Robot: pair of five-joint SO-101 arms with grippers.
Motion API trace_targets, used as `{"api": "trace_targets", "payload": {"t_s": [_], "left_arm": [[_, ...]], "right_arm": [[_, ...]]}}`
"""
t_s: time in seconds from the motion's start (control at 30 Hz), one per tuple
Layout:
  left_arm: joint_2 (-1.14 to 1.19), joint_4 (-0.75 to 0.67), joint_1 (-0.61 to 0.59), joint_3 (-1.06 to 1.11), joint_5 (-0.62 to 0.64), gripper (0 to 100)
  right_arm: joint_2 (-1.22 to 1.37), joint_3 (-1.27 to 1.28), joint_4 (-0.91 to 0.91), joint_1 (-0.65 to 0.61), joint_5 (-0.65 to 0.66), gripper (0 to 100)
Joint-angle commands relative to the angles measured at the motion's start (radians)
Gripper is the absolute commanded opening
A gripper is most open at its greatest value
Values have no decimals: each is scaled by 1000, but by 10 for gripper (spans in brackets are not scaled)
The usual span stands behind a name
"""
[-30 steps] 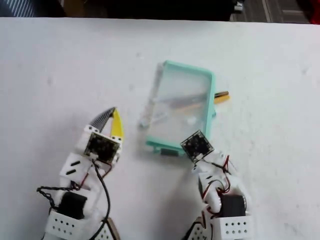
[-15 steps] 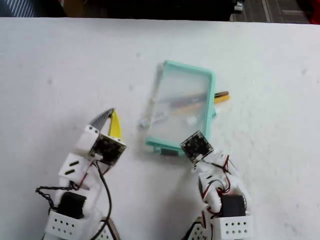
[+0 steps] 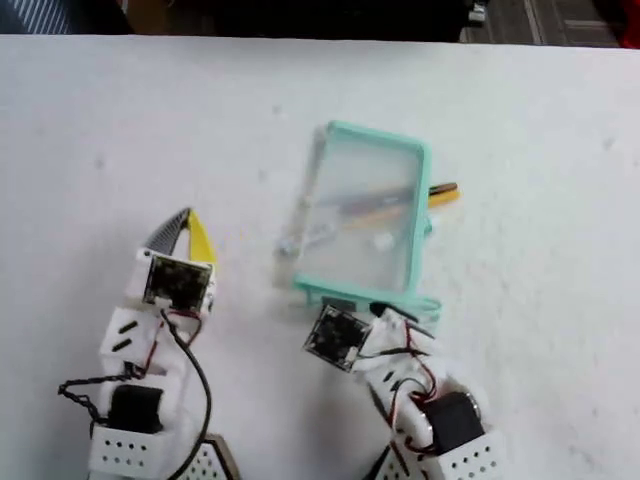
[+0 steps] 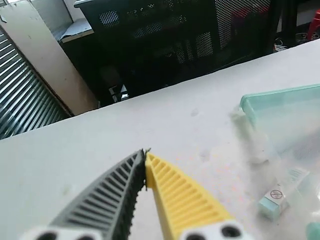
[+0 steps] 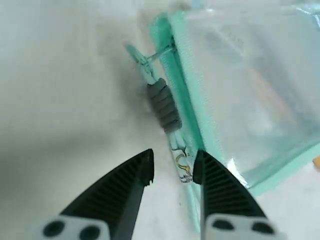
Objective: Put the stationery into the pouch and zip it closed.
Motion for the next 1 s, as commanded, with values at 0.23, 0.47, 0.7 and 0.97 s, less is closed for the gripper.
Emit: {"api": "trace_targets", "payload": {"t_s": [0.23, 0.47, 0.7, 0.97], "left_arm": [[-10, -26, -5, -2, 11, 24], [-8, -20, -13, -2, 8, 24], [-7, 0, -13, -2, 8, 24], [-7, 21, -2, -2, 12, 24]], "right_arm": [[216, -153, -74, -28, -40, 132], [756, -393, -97, -151, -38, 106], [1056, -370, -289, -208, 41, 98], [1218, -405, -412, -143, 103, 181]]}}
